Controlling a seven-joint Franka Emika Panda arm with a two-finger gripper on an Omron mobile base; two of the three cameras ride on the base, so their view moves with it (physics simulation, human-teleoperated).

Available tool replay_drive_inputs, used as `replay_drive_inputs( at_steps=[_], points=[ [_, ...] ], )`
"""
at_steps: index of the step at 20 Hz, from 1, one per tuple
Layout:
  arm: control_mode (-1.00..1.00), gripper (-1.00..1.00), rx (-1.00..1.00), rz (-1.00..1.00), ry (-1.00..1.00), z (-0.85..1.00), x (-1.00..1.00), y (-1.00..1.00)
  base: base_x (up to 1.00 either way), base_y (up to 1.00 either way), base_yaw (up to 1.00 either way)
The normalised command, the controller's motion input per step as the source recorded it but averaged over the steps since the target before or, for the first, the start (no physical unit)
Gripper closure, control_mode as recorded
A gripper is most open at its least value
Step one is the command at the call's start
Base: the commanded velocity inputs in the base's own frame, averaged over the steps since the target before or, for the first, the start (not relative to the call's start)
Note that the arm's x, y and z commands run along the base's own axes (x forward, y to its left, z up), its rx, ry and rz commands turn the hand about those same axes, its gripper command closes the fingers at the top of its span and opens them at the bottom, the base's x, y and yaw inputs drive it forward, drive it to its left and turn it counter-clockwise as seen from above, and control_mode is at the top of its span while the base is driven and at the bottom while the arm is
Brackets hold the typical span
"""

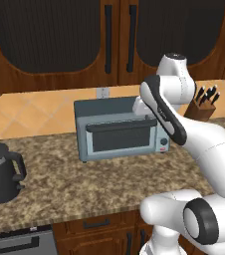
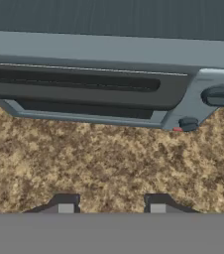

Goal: Navigate to the coffee machine.

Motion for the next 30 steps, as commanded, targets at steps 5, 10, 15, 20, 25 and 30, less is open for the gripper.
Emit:
replay_drive_inputs(
  at_steps=[5,10,15,20,25,30],
  points=[
    [1.0,-1.0,0.0,0.0,0.0,0.0,0.0,0.0,-0.14,0.0,0.0],
    [1.0,-1.0,0.0,0.0,0.0,0.0,0.0,0.0,-0.74,0.0,0.0],
    [1.0,-1.0,0.0,0.0,0.0,0.0,0.0,0.0,-0.09,0.02,0.0],
    [1.0,-1.0,0.0,0.0,0.0,0.0,0.0,0.0,-0.59,0.78,0.52],
    [1.0,-1.0,0.0,0.0,0.0,0.0,0.0,0.0,-0.24,1.0,0.8],
    [1.0,-1.0,0.0,0.0,0.0,0.0,0.0,0.0,-0.08,0.96,0.85]
  ],
)
